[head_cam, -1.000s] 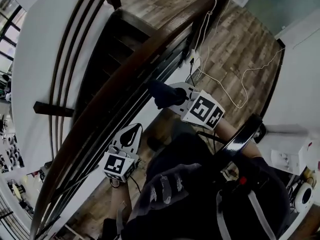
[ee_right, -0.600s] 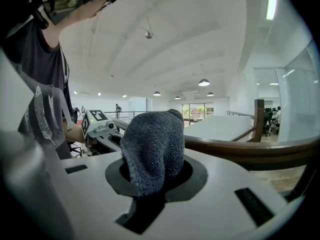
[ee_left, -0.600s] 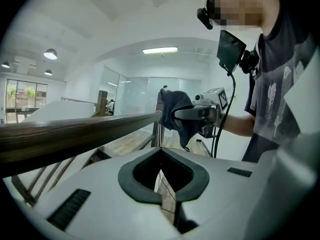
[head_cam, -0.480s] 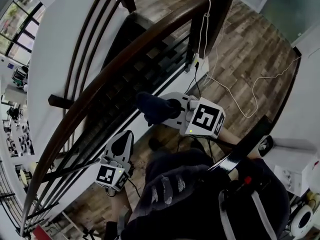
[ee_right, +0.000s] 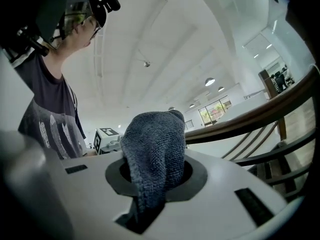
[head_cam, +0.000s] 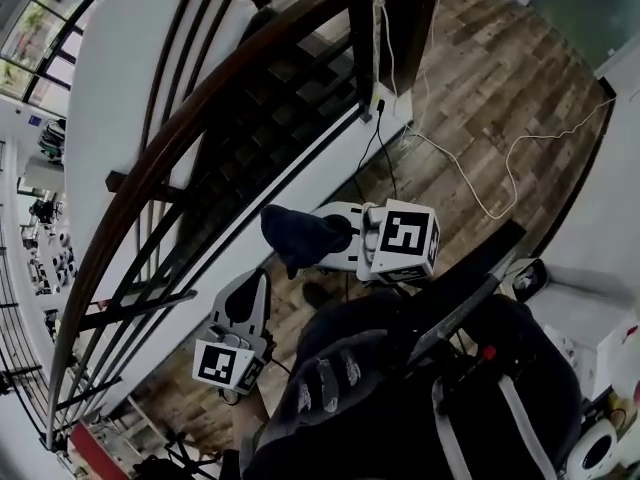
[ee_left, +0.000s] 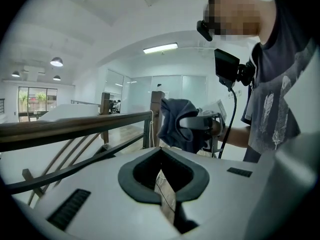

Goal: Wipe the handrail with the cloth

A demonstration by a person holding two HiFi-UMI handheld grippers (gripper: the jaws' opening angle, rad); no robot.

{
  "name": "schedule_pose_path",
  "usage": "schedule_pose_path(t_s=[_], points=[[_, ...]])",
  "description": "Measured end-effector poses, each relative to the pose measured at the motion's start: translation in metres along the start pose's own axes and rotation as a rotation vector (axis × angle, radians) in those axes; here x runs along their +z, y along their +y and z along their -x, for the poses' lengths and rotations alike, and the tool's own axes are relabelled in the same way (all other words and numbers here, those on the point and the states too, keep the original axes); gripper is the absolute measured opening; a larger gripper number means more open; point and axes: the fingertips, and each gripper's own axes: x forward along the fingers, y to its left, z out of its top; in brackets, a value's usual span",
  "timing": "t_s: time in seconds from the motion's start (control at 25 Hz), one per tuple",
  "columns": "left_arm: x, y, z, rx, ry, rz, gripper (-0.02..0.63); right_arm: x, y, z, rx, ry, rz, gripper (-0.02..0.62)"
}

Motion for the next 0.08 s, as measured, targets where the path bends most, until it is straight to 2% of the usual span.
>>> schedule_pose_path(t_s=[0.08], points=[[-0.0047, -0.0081, 0.005, -0.006, 0.018, -0.003, 0.006, -0.0026, 0.0114, -0.0004, 0.016, 0.008, 0.013, 0.067]])
